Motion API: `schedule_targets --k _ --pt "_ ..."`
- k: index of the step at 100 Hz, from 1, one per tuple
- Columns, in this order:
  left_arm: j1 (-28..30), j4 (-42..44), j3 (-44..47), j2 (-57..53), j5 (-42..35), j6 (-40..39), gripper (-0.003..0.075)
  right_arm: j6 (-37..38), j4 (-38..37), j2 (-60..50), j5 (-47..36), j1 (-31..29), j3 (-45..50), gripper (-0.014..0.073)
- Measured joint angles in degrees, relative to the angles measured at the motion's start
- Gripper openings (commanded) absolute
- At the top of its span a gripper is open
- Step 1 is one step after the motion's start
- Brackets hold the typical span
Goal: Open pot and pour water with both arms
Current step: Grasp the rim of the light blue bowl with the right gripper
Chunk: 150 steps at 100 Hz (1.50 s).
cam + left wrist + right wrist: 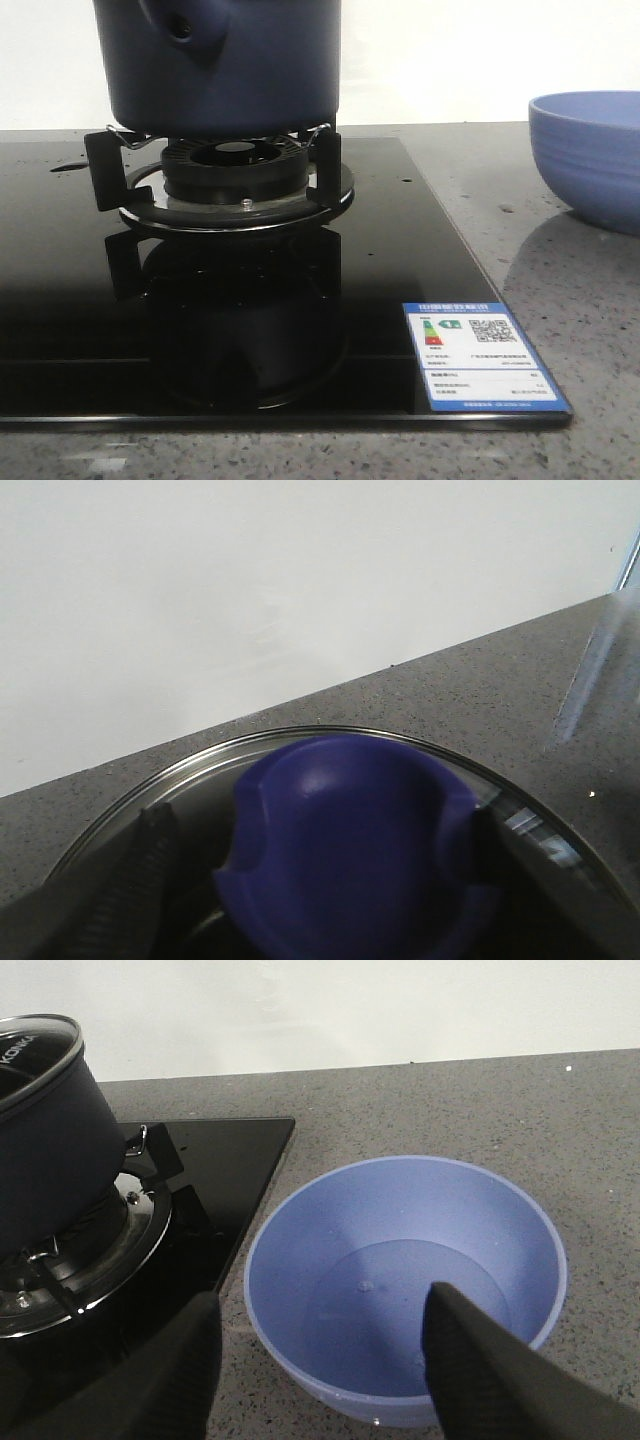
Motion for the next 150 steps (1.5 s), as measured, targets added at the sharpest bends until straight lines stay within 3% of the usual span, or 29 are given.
schedule_targets --k 34,77,113,131,150 --pt "-0.22 0.00 0.00 0.00 0.00 0.13 0.0311 0.00 0.00 0.00 0.00 0.00 0.00 0.0398" --pt "-0.22 -0.03 0.10 -0.97 0.39 0.13 0.0314 -0.19 -0.11 0.00 0.00 0.00 0.00 0.0398" --pt "-0.22 -0.36 0.10 -9.22 0.39 0.13 0.0316 -0.27 -0.22 0.13 0.42 0.00 -0.36 0.0398" --pt "1.07 -0.36 0.10 -12.42 0.39 0.13 0.0315 -0.27 -2.18 2.85 6.19 0.00 -5.73 0.0398" --pt "5.76 -0.36 0.10 -14.34 0.78 0.13 0.0315 -0.27 -6.77 11.90 18.24 0.00 -17.16 0.0398"
